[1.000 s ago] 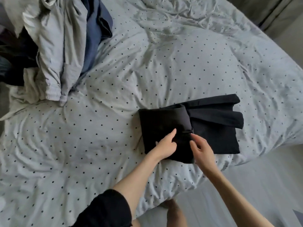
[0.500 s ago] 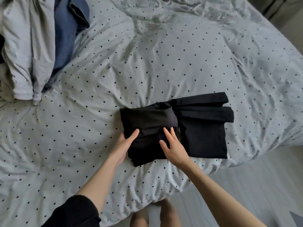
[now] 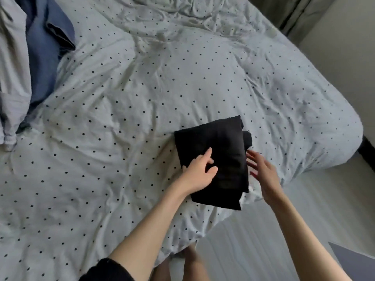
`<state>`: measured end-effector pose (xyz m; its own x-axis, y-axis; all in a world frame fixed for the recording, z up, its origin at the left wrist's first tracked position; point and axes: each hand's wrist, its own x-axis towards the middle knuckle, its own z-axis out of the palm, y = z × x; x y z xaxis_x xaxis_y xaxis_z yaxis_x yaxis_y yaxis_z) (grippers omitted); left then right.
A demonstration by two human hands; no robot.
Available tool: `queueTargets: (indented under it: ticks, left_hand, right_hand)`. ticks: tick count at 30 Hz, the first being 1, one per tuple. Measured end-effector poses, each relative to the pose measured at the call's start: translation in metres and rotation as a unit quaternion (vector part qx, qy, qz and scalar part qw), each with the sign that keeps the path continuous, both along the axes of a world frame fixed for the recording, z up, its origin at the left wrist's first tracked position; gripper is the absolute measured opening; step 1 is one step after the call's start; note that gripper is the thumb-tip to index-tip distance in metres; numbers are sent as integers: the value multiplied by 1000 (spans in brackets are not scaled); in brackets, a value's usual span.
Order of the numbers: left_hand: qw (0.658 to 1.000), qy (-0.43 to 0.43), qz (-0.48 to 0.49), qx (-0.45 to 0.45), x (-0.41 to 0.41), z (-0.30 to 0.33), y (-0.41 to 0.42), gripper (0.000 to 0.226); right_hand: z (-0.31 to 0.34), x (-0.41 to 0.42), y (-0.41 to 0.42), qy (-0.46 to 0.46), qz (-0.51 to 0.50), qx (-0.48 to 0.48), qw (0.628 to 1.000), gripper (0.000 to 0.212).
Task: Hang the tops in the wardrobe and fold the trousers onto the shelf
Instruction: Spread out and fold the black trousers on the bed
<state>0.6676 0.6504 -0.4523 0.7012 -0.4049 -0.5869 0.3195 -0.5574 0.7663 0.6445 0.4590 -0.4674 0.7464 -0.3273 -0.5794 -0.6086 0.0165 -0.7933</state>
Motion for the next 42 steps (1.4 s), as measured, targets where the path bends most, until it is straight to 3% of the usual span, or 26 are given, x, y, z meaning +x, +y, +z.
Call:
queueTargets:
  ticks: [2,4,8,10,12,14,16,20,22,24,26,28,30,32,36,39,42]
  left_hand:
    - [998,16,-58,12,-3,-13,-28,53]
    - [999,-1,-48,-2,-5,-22,-50,49]
    - [977,-208,6,44,-6,-27,-44,44]
    - [914,-384,-38,122,2,-32,-35,44]
    - [837,-500,-92,202,16,-34,-31,51]
    - [787,-502,-225,278,37,-33,-32,67]
    - [741,-444,-365,346,61,-38,-31,82]
    - [727,-333,-431,419,90,-51,-32,116]
    - [724,-327,-439,420,99,-56,-34,126]
    - [691,-400,-443,406,100,-57,-33,129]
    - [628,-511,-471,349,95,-58,-31,129]
    - [554,-560,-546,285,94,-62,-25,124]
    - [482,-596,-586,262,102,-63,-24,106]
    - [452,-631,-591,222,115,-60,-33,69]
    - [452,-632,-595,207,132,-55,-53,49]
    - [514,-619,-567,177,126,-58,-65,37]
    - [563,-592,-547,181,113,-55,-69,28]
  right_hand:
    - [2,-8,-4,-47,-3,-142,989,31]
    - [-5,-14,-4,-95,48,-223,969,34]
    - [-41,-13,7,-31,221,-244,944,45]
    - [-58,-10,9,-19,264,-263,928,53]
    - [-70,-10,13,-32,293,-293,910,64]
    - [-77,-11,14,-37,312,-317,895,75]
    - [-83,-16,11,-29,326,-335,883,87]
    - [-86,-25,35,14,316,-411,855,120]
    - [-89,-24,60,36,270,-409,871,129]
    - [-98,-13,72,64,246,-403,879,130]
    - [-111,0,67,79,255,-413,871,124]
    - [-121,6,57,80,278,-411,865,118]
    - [-126,6,48,65,304,-406,859,116]
    - [-124,5,39,52,313,-393,863,113]
    - [-110,5,35,48,283,-388,876,107]
    - [-100,0,61,83,198,-385,898,113]
    - [-104,-5,77,109,176,-378,902,119]
